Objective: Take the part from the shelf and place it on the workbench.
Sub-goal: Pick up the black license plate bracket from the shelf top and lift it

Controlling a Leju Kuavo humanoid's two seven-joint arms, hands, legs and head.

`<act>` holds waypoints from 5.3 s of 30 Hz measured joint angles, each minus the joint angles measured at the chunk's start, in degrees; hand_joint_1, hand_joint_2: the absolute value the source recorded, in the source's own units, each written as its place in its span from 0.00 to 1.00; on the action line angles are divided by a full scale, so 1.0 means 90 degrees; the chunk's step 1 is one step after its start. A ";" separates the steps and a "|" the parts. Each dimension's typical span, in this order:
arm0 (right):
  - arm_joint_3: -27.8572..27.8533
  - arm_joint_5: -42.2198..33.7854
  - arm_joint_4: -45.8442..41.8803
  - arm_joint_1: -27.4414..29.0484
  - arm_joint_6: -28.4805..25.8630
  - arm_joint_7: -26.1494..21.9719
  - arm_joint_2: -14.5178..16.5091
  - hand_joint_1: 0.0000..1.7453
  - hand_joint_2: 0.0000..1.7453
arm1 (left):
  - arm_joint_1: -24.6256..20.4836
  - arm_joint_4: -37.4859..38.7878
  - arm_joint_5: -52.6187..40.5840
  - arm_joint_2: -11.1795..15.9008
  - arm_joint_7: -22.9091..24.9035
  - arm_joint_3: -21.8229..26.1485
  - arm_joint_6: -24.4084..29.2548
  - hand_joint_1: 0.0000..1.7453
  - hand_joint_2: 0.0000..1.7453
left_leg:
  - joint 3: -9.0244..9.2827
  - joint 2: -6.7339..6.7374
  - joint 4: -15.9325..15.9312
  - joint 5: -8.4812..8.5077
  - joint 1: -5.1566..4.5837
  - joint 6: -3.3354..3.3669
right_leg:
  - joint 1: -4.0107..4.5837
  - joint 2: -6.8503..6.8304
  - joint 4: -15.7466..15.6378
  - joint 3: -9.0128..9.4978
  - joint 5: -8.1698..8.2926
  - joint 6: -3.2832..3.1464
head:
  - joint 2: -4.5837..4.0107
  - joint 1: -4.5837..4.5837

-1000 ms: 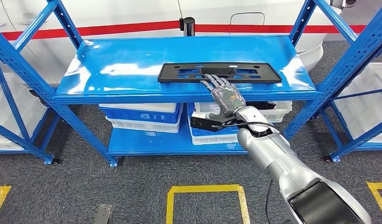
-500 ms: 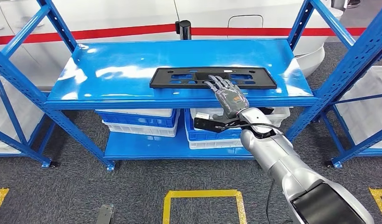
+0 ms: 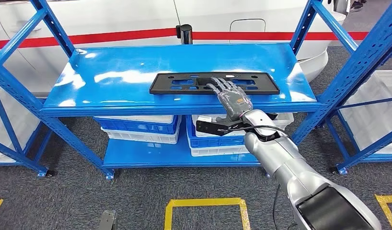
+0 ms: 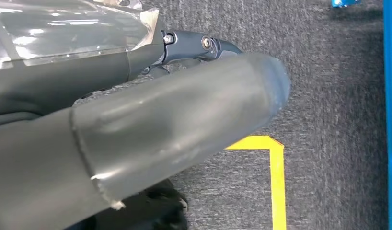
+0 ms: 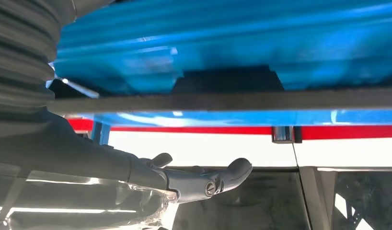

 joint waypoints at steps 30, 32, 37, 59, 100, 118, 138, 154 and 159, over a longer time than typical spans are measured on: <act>-0.0044 0.0148 -0.0092 -0.0034 0.0157 0.0140 -0.0034 0.00 1.00 | -0.0048 0.0000 0.0001 -0.0015 0.0041 0.0044 -0.0090 0.00 0.00 | 0.0648 0.0012 -0.1693 0.0827 -0.0121 0.0185 | 0.0039 0.0013 -0.0148 0.0354 -0.0242 0.0090 | 0.0001 -0.0055; -0.0047 0.0151 -0.0111 -0.0037 0.0168 0.0139 -0.0021 0.00 1.00 | -0.0040 0.0000 0.0010 -0.0022 0.0022 0.0047 -0.0085 0.00 0.00 | 0.0728 0.0008 -0.1785 0.0832 -0.0114 0.0244 | 0.0049 0.0001 -0.0159 0.0361 -0.0276 0.0157 | 0.0001 -0.0050; -0.0054 0.0151 -0.0131 -0.0001 0.0183 0.0135 -0.0041 0.69 1.00 | -0.0032 0.0000 0.0024 -0.0033 -0.0095 0.0061 -0.0108 0.00 0.00 | 0.0973 -0.0001 -0.1920 0.0768 -0.0099 0.0365 | 0.0069 -0.0019 0.1426 -0.0573 -0.0745 0.0144 | 0.0001 -0.0023; -0.0333 0.0024 -0.0376 0.0235 0.0016 -0.0188 -0.0293 1.00 1.00 | -0.0022 -0.0028 0.0220 -0.0091 -0.2100 0.0373 0.0338 0.00 1.00 | 0.0868 0.0000 -0.1692 0.0617 -0.0090 0.0106 | 0.0067 0.0028 -0.0192 -0.0019 0.0176 0.0013 | 0.0001 -0.0058; -0.0957 -0.0286 -0.1646 0.0802 0.0014 -0.0279 -0.0743 1.00 1.00 | -0.0027 -0.0039 -0.0256 -0.0142 -0.0466 0.0488 0.0313 0.00 1.00 | 0.0391 -0.0009 -0.0799 0.0074 -0.0033 0.0022 | -0.0053 0.0002 -0.0088 0.0071 0.0051 0.0046 | 0.0001 -0.0051; -0.1305 -0.0399 -0.2609 0.1269 0.0032 -0.0301 -0.1249 1.00 1.00 | -0.0104 -0.0039 -0.0520 -0.0093 -0.0317 0.0303 0.0196 0.00 1.00 | 0.0985 0.0038 -0.1833 0.0677 -0.0149 0.0456 | 0.0042 -0.0043 0.1671 -0.0841 -0.0637 0.0213 | 0.0001 -0.0041; -0.1430 -0.0416 -0.3884 0.1548 0.0431 -0.0323 -0.1547 1.00 1.00 | -0.0109 -0.0034 -0.0605 -0.0058 -0.0310 0.0301 0.0171 0.00 1.00 | 0.1233 -0.0019 -0.1218 0.0154 0.0064 -0.0085 | -0.0050 -0.0077 -0.0119 -0.0222 0.0328 0.0182 | 0.0001 -0.0087; -0.1362 -0.0260 -0.3951 0.1531 0.0511 -0.0299 -0.1453 1.00 1.00 | -0.0093 -0.0033 -0.0489 -0.0064 -0.0321 0.0319 0.0236 0.00 1.00 | 0.0308 0.0001 -0.1745 0.1216 -0.0216 0.0363 | 0.0126 -0.0063 0.0119 0.0668 -0.0507 0.0305 | 0.0001 -0.0035; -0.1323 -0.0239 -0.3927 0.1416 0.0590 -0.0300 -0.1324 1.00 1.00 | -0.0010 -0.0022 -0.0415 -0.0056 -0.0339 0.0335 0.0219 0.00 1.00 | 0.0175 -0.0002 -0.1671 0.1177 -0.0184 0.0175 | 0.0083 -0.0091 -0.0339 0.0723 -0.0373 0.0027 | 0.0001 -0.0064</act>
